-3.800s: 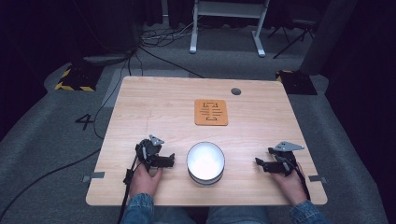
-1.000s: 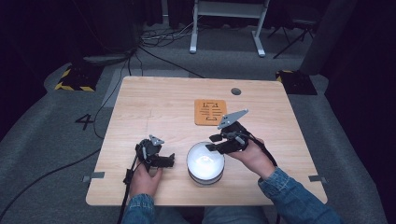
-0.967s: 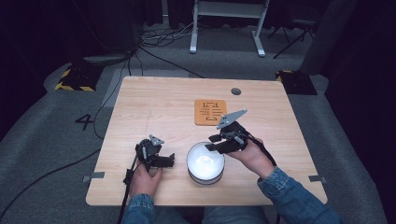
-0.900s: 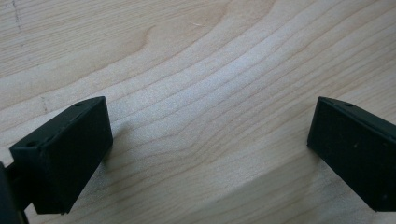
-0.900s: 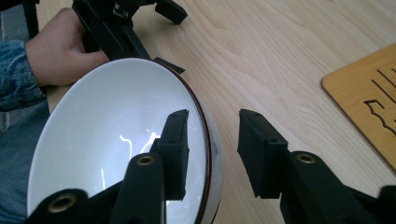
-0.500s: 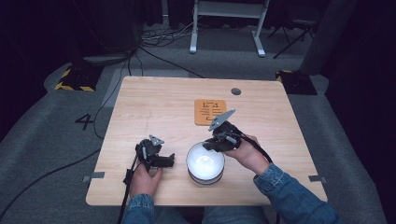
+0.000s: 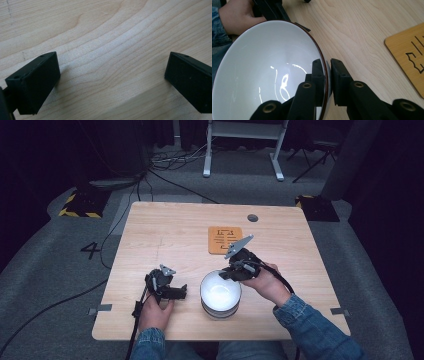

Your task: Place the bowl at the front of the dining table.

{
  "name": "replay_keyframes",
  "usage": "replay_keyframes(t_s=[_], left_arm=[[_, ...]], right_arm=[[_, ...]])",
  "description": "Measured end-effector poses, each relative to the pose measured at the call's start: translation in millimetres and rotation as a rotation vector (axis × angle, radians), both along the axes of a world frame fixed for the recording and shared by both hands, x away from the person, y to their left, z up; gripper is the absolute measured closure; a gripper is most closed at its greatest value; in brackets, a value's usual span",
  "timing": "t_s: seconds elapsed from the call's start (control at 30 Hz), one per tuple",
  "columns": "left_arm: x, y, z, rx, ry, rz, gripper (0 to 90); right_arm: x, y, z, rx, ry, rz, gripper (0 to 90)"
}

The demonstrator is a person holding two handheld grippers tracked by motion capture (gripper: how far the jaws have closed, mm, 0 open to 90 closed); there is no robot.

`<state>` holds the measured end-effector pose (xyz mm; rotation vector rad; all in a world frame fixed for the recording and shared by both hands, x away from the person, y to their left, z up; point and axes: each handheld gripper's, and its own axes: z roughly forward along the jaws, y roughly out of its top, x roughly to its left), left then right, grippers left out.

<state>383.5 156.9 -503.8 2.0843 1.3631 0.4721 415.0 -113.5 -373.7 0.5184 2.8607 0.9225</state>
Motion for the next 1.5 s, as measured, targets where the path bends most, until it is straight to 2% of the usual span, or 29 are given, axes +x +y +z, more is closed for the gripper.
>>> replay_keyframes(t_s=[0.17, 0.27, 0.63, 0.93, 1.23, 1.5], left_arm=[[0.0, 0.0, 0.0, 0.0, 0.0, 0.0, 0.2], [0.0, -0.1, 0.0, -0.002, 0.001, 0.0, 0.2], [-0.1, -0.1, 0.0, 0.0, 0.001, 0.0, 0.2], [0.0, 0.1, 0.1, 0.003, 0.0, -0.001, 0.2], [-0.1, 0.0, 0.0, -0.001, 0.001, 0.0, 0.2], [0.4, 0.3, 0.0, 0.003, -0.005, 0.002, 0.2]], right_arm=[[0.7, -1.3, 11.7, 0.012, 0.01, -0.017, 81.7], [3.0, -1.8, 18.3, 0.023, -0.003, -0.019, 81.7], [11.2, 1.2, 32.0, 0.045, -0.012, -0.045, 81.8], [29.0, 4.1, 43.2, 0.061, -0.026, -0.073, 81.8], [46.6, 2.5, 46.7, 0.067, -0.03, -0.133, 81.8], [62.9, -3.1, 50.8, 0.092, -0.029, -0.203, 81.8]])
